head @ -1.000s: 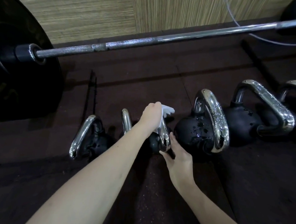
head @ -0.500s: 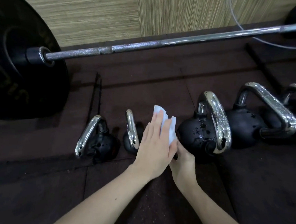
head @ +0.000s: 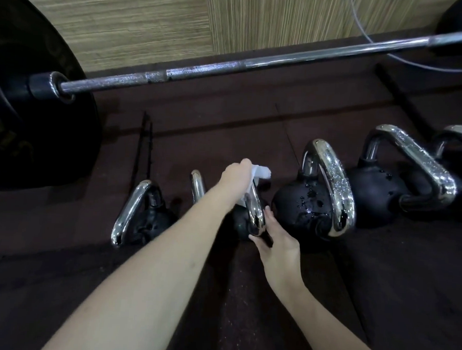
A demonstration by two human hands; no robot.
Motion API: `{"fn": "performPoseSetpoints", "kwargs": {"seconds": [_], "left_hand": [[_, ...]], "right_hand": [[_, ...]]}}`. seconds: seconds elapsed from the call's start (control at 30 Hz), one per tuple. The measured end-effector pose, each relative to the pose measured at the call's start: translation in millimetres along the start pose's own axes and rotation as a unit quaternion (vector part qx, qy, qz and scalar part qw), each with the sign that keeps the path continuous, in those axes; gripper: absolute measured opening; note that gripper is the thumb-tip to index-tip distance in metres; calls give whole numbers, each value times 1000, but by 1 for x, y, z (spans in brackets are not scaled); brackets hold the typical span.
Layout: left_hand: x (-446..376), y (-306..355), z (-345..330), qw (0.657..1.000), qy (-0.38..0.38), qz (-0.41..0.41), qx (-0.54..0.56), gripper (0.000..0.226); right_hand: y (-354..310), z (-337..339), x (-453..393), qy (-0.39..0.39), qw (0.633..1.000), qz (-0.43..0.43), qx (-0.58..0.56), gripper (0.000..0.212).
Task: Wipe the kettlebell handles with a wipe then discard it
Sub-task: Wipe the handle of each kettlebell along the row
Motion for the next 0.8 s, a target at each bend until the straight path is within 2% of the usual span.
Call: {"fn": "performPoseSetpoints", "kwargs": {"seconds": [0.1,0.17,0.23,0.27,0.3,0.33,0.37,0.47,0.57,0.63,0.67,0.73,0.8], "left_hand": [[29,-24,-20,979,52,-36,193,35],[46,-53,-31,961,76,-69,258,42],[61,-77,-38,965,74,-161,196,45],[64,-85,-40,964,67,-211,145,51],[67,-88,-39,961,63,-252,94,58],[66,-86,-37,955,62,-283,55,62],[64,-78,-33,948,71,-308,13,62],[50,-55,-26,908,107,-359,-187,51],[30,-27,-19,890,60,-319,-321,39],[16,-11,-9,906,31,-257,-334,44],[9,-5,-4,926,17,-202,-317,44],[0,-2,2,975,-6,-119,-189,33],[3,-4,2,998,9,-54,-26,32]], "right_hand": [[5,-3,2,-1,999,-53,-8,69],[6,-1,1,-53,993,-79,-71,49],[2,2,0,-76,993,-36,-84,42],[1,4,0,-72,991,-53,-100,38],[-3,7,-1,-70,994,-26,-82,33],[-6,10,-1,-66,994,-36,-73,31],[-5,9,-1,-59,997,1,-51,30],[-1,3,-2,-87,990,-70,-85,38],[2,-5,-1,-62,995,-36,-75,63],[0,-2,-1,-60,994,-42,-84,70],[-2,1,-3,-74,991,-53,-94,68],[-3,4,-2,-94,991,-51,-78,63],[0,2,-1,-49,997,-31,-56,71]]}}
Point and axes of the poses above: each hand's wrist, its own x-axis away from the middle knuckle, its own z-axis out of the back of the hand, y = z × x, the point moved 2 cm from there along -x, towards the middle knuckle, and after that the axes turned 14 degrees about x, right-handed, at the moved point
